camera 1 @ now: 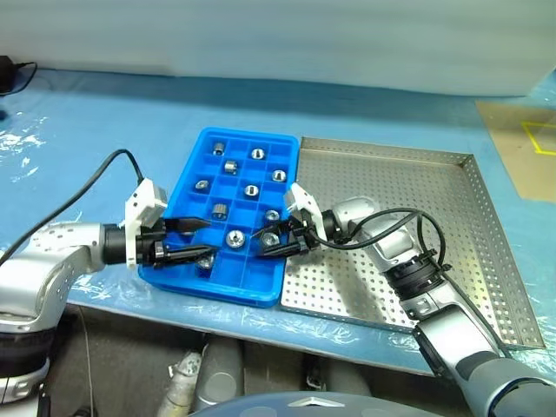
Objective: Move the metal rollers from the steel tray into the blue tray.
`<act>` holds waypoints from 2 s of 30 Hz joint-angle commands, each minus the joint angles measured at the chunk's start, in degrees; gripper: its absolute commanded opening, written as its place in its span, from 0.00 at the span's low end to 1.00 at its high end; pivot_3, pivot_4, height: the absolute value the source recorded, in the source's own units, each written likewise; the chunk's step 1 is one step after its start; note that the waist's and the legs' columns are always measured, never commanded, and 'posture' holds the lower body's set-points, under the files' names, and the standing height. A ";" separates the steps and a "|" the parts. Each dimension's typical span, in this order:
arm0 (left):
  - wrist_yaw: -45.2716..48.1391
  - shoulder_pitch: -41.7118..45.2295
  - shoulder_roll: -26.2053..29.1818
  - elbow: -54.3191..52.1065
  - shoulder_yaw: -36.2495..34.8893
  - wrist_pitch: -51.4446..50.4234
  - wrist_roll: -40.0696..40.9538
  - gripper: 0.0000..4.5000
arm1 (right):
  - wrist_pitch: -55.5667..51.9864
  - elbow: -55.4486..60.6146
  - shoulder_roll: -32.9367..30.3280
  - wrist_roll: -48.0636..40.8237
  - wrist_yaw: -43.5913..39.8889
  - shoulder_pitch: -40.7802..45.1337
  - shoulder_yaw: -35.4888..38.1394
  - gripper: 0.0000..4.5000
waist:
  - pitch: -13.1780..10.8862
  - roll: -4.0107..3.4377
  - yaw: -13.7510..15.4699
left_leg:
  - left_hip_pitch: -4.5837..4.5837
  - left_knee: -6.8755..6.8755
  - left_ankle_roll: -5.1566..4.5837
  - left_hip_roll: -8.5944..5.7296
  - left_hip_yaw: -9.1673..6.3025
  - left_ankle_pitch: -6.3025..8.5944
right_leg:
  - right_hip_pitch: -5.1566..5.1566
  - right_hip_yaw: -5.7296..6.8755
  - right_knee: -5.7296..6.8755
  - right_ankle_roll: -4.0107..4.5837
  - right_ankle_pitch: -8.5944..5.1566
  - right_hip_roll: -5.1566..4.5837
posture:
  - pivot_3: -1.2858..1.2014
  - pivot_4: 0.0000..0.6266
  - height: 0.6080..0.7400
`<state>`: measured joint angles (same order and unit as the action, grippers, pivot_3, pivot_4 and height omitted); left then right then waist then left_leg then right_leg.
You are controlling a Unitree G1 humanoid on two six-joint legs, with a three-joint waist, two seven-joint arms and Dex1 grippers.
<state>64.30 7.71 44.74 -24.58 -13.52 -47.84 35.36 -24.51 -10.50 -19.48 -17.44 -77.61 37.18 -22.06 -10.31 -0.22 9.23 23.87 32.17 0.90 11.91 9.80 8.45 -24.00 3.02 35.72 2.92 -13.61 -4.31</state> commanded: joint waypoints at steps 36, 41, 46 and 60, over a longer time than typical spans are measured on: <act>7.85 34.33 -6.01 39.67 20.00 23.54 -12.98 0.75 | 1.33 9.91 -11.89 0.50 14.40 -5.35 18.29 0.89 | 0.09 0.04 -1.62 | -0.72 0.05 0.43 -0.09 0.21 -0.26 | 0.80 -0.14 0.04 -0.09 0.01 0.04 | 0.50 0.24 1.00; 6.38 36.51 -13.77 48.31 21.62 28.71 -16.22 0.75 | 2.43 10.15 -12.01 0.79 24.10 -9.59 25.17 0.89 | 0.09 0.05 -3.57 | -0.63 0.05 0.39 -0.13 0.23 -0.24 | 0.73 -0.11 0.03 -0.08 0.01 0.09 | 0.47 0.24 1.00; 4.13 37.14 -18.68 55.43 21.57 34.39 -19.54 0.75 | 3.13 11.69 -11.62 1.30 29.97 -13.72 27.51 0.89 | 0.08 0.06 -4.91 | -0.63 0.10 0.26 -0.17 0.24 -0.17 | 0.75 -0.11 0.00 -0.08 0.01 0.10 | 0.45 0.24 1.00; 4.49 37.38 -18.37 54.13 18.90 34.18 -19.66 0.75 | 4.35 10.25 -11.15 0.72 33.24 -13.00 26.67 0.89 | 0.09 0.06 -5.38 | -0.65 0.17 -0.17 -0.09 0.26 -0.11 | 0.77 -0.12 0.02 -0.07 0.01 0.08 | 0.47 0.24 1.00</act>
<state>68.52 43.79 25.68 31.81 6.91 -13.71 14.85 -21.48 -1.30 -30.82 -15.95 -44.66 23.39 3.88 -10.23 -0.17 3.85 23.21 32.35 0.72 11.83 10.06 8.34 -23.23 2.90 35.75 2.85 -13.60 -4.23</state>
